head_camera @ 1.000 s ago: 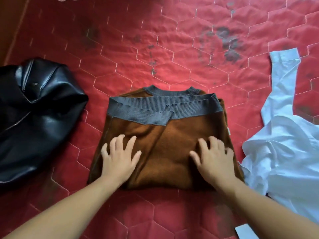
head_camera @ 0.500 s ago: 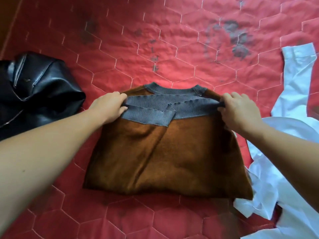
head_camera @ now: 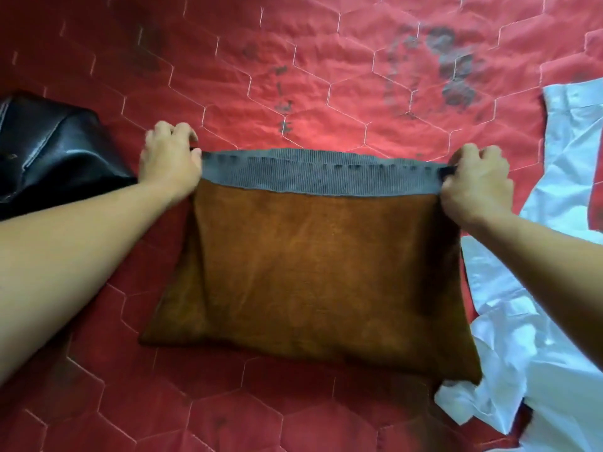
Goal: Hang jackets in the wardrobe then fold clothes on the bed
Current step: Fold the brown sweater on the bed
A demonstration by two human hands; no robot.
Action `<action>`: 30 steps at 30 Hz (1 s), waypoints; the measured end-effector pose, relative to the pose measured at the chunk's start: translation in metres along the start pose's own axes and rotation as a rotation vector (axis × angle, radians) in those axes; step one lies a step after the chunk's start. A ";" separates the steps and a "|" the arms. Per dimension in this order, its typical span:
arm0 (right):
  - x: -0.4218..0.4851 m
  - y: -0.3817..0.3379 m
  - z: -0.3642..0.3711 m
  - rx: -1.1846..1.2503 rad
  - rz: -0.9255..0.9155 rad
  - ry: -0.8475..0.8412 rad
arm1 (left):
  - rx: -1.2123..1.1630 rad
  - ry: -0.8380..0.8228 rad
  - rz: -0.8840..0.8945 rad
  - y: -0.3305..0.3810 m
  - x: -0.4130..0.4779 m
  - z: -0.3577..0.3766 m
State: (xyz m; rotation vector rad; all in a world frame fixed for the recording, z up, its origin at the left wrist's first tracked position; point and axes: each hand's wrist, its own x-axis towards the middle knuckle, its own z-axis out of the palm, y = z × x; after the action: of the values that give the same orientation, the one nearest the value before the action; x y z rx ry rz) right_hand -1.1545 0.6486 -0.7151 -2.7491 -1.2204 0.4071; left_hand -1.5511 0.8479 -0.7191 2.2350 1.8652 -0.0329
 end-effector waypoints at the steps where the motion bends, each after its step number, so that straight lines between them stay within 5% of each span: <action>1: -0.007 -0.006 0.002 -0.042 -0.059 0.078 | -0.023 0.042 0.001 0.009 -0.008 0.003; 3: -0.028 -0.022 0.008 -0.073 -0.307 0.137 | -0.066 0.067 0.117 0.033 -0.032 0.012; 6: -0.076 -0.030 0.039 -0.153 -0.595 -0.027 | 0.012 -0.099 0.319 0.056 -0.091 0.044; 10: -0.109 0.000 0.075 -0.397 -0.569 -0.215 | 0.231 -0.154 0.448 0.036 -0.136 0.086; 17: -0.121 -0.010 0.066 -0.354 -0.479 -0.245 | 0.247 -0.164 0.412 0.038 -0.142 0.077; 22: -0.198 -0.007 0.066 -0.292 -0.676 -0.292 | 0.286 -0.191 0.534 0.008 -0.214 0.069; 30: -0.208 0.002 0.086 -0.347 -0.602 -0.309 | 0.313 -0.226 0.474 -0.012 -0.218 0.085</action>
State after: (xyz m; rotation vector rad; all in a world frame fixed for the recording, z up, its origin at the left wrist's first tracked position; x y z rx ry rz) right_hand -1.3108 0.4926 -0.7561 -2.4301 -2.2884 0.6064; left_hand -1.5934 0.6228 -0.7679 2.6918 1.2498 -0.5029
